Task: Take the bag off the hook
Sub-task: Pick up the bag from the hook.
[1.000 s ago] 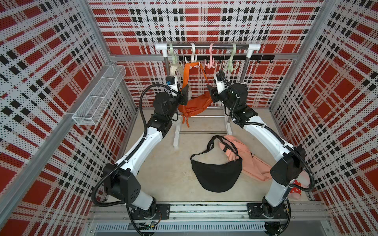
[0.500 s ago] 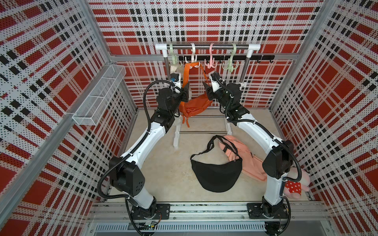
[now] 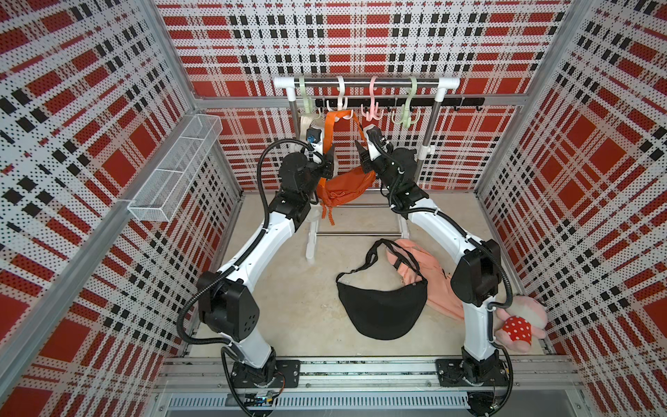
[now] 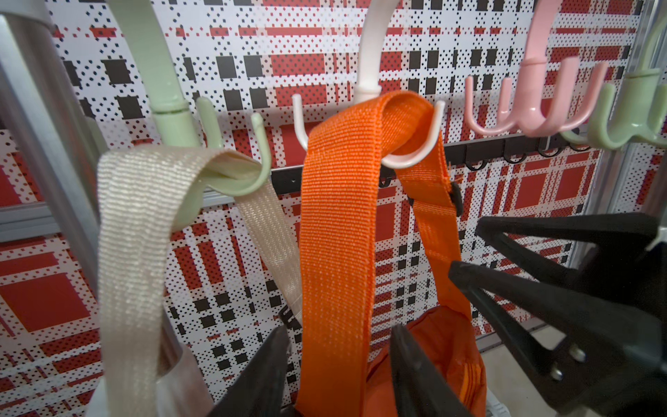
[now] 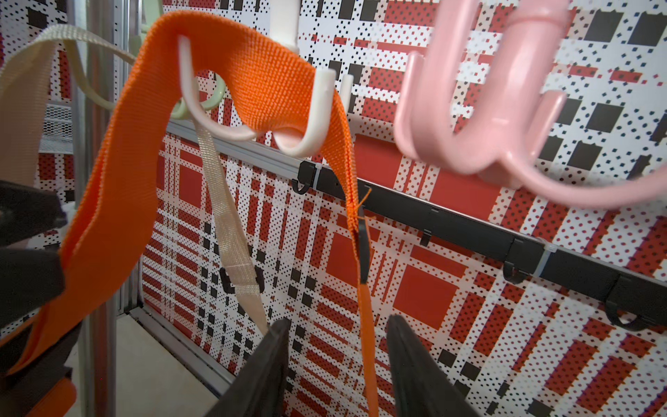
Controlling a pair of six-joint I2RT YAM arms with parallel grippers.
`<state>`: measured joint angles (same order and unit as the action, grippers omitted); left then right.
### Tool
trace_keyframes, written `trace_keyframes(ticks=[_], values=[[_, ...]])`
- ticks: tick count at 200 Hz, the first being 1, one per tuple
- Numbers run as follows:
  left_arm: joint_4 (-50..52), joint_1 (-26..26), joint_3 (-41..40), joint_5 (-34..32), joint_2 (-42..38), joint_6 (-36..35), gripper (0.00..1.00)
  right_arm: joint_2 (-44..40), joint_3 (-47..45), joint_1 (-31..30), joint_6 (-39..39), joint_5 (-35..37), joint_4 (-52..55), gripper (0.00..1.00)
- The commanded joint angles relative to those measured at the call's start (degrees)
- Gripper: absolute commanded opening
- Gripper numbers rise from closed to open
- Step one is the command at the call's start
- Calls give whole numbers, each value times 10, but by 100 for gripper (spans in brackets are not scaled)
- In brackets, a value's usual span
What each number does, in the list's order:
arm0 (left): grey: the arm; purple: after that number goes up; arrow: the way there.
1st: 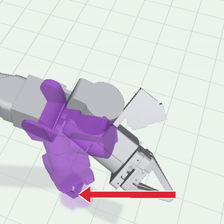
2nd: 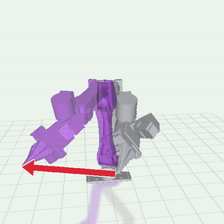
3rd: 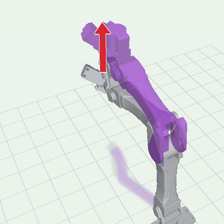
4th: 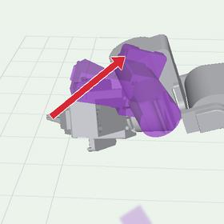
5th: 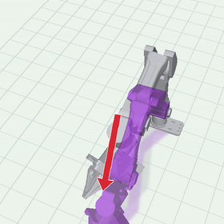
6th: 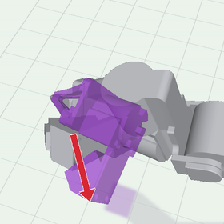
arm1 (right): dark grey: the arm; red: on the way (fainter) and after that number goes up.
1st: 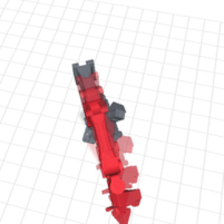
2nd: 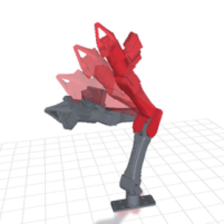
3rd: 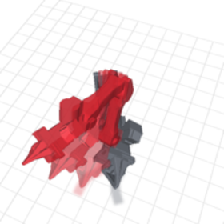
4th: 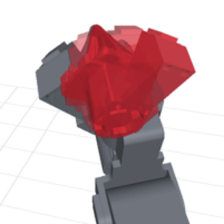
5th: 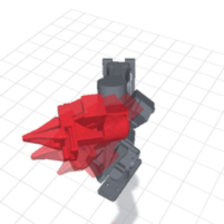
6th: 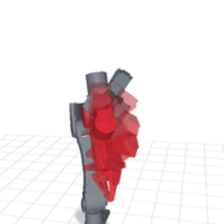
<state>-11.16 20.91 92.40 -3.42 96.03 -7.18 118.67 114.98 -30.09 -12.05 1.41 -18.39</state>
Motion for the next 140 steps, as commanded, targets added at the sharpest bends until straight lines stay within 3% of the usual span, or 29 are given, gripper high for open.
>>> trace_keyframes(ticks=[1,65,140], values=[[-19,-6,14,9,5,-15,46,14,15,4,-14,13,-30,48],[-43,-7,0,-8,9,-41,39,39,18,5,-15,16,-73,47],[-56,-7,-3,-2,24,-41,46,70,52,11,-1,-6,-66,34]])
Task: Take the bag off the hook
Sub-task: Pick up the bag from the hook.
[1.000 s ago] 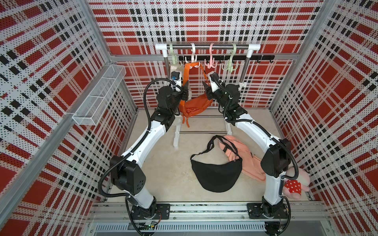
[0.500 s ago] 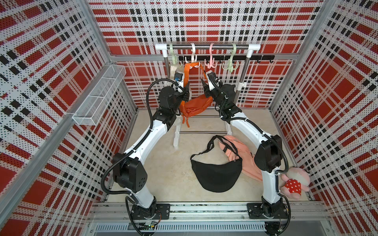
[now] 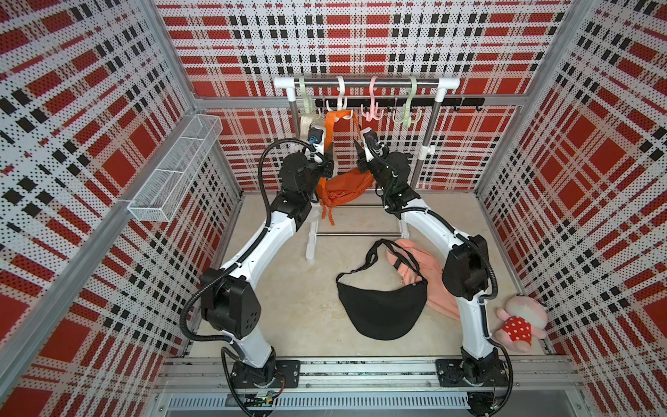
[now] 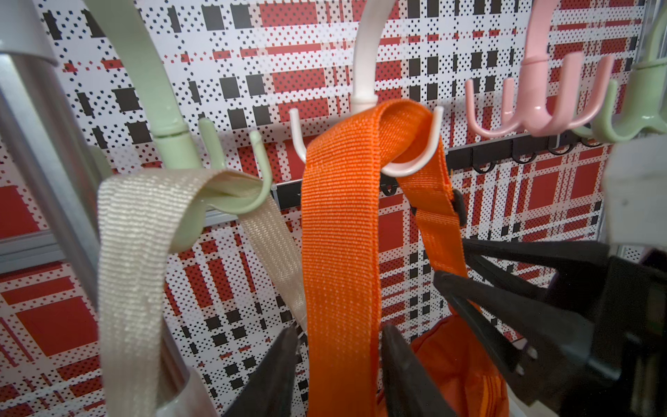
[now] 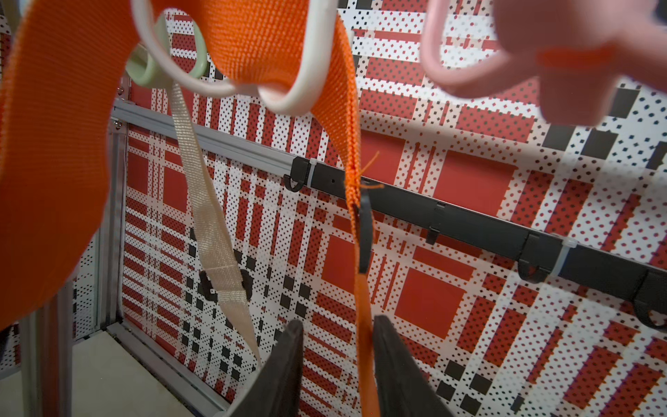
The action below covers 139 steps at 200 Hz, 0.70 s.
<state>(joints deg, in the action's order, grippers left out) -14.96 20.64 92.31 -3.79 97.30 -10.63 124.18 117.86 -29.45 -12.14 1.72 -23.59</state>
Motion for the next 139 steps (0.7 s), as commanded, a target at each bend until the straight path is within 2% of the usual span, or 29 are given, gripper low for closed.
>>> trace_keyframes(ticks=[1,16,30,49,91,139], values=[[-18,-4,-2,1,11,-7,46,16,23,4,0,-9,-14,34],[-21,-5,-2,-1,14,-7,46,22,33,6,3,-11,-9,36],[-23,-5,0,-1,16,-6,46,30,46,8,5,-13,-1,41],[-24,-6,0,-5,20,-6,45,38,60,11,8,-16,5,41],[-28,-6,0,-6,25,-6,39,47,73,15,13,-24,16,29],[-35,-6,0,-2,20,-6,21,39,67,15,12,-34,14,8]])
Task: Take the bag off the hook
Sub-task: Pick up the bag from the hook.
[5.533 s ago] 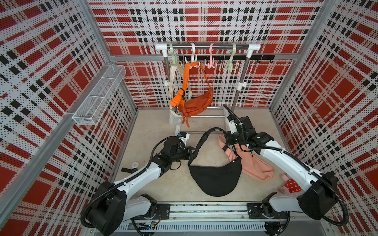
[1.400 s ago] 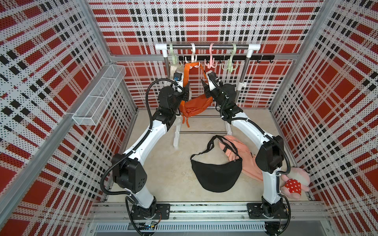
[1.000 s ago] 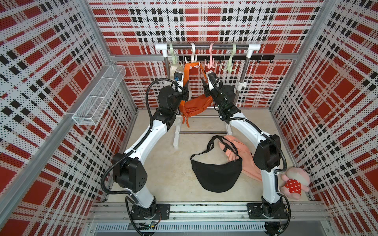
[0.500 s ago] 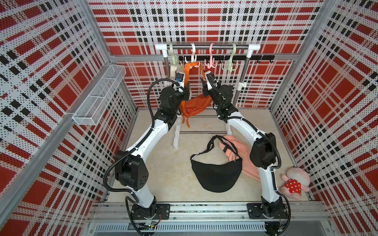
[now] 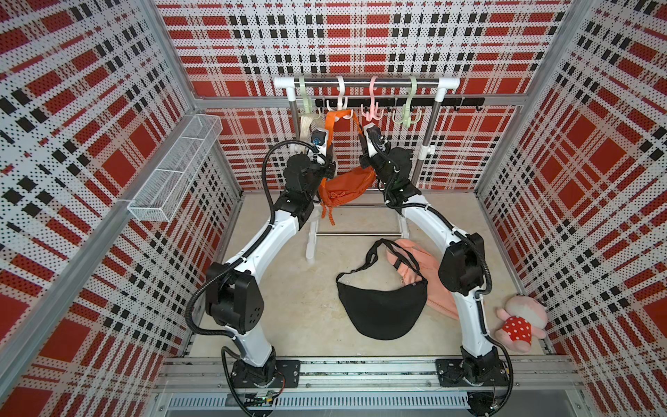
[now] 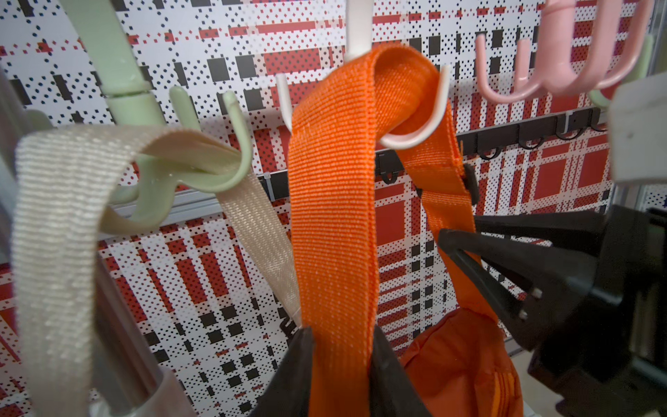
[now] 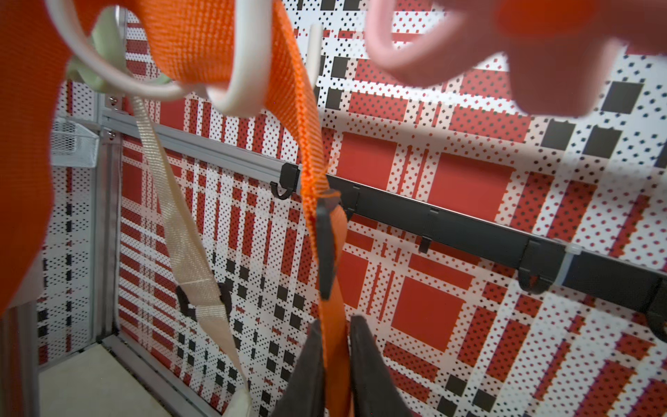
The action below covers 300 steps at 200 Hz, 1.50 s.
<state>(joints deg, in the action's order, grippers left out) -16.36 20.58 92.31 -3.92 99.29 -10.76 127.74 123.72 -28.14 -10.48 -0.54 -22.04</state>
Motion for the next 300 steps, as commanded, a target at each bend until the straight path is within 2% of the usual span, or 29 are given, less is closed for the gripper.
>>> trace_keyframes(ticks=[1,30,70,113,163,192,300], values=[[-21,-5,0,0,0,-4,20,3,8,1,-5,-12,-1,8],[-23,-5,0,3,-5,-5,9,-11,-13,2,-5,-12,-22,0],[-27,-5,-1,7,-10,-3,0,-33,-32,2,-3,-14,-34,0],[-35,-5,0,12,-17,1,0,-67,-67,1,-1,-17,-59,0],[-35,-5,1,14,-24,7,0,-78,-67,0,-3,-16,-51,0],[-27,-5,12,16,-23,9,0,-74,-36,0,0,-19,-21,0],[7,0,47,19,-37,14,0,-122,-81,-11,-13,-23,-46,0]])
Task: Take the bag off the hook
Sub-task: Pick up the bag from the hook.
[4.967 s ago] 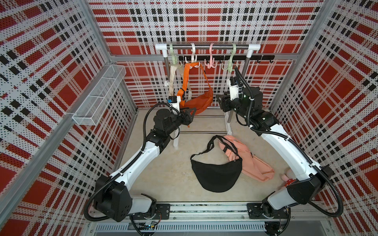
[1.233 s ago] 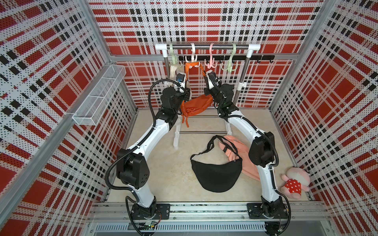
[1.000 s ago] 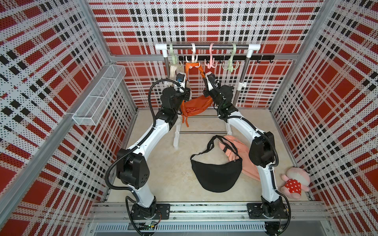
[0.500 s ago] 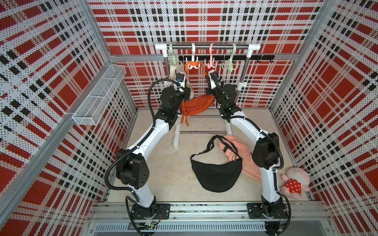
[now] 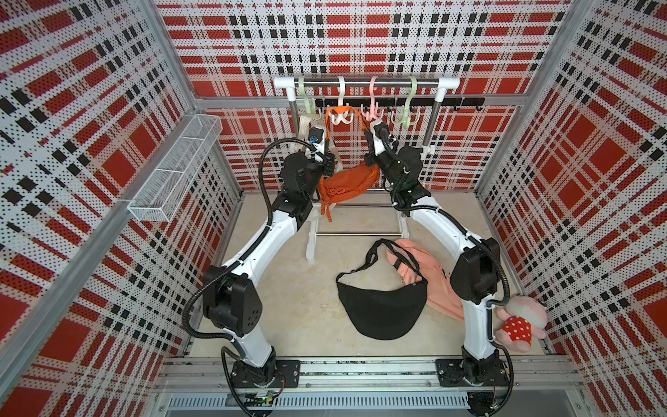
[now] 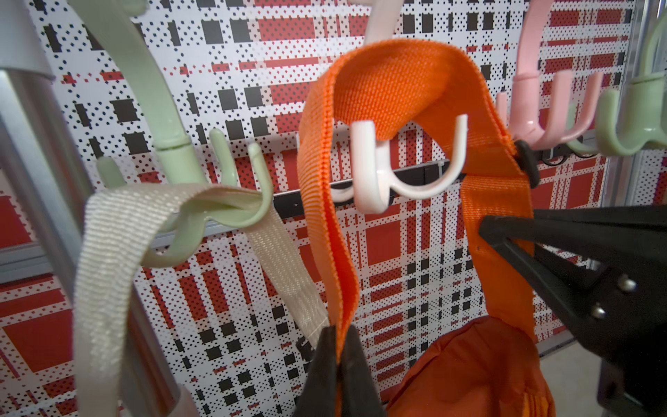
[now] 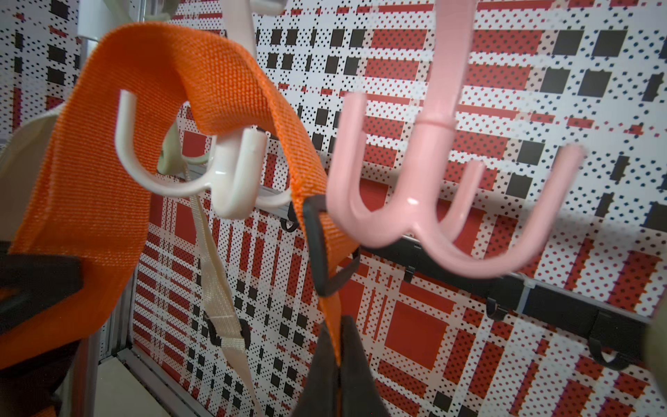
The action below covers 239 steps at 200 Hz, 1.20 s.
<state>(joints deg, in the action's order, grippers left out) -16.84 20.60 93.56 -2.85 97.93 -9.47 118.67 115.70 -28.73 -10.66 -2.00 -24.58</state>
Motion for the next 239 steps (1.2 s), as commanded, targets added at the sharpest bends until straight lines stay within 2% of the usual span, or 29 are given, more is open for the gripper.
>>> trace_keyframes(ticks=[1,62,117,151,189,239], values=[[12,0,35,8,-24,1,0,-32,-1,-6,-11,-9,-20,0],[-5,9,-2,14,-60,3,0,-88,-96,-21,-16,-10,-87,0],[-19,19,-45,17,-107,0,0,-135,-138,-41,-27,-3,-85,0],[-20,20,-69,21,-134,9,0,-165,-163,-59,-32,24,-61,0],[-36,21,-141,27,-194,23,0,-225,-242,-100,-55,76,-74,0],[-11,24,-214,54,-276,42,0,-289,-301,-157,-74,135,-29,0]])
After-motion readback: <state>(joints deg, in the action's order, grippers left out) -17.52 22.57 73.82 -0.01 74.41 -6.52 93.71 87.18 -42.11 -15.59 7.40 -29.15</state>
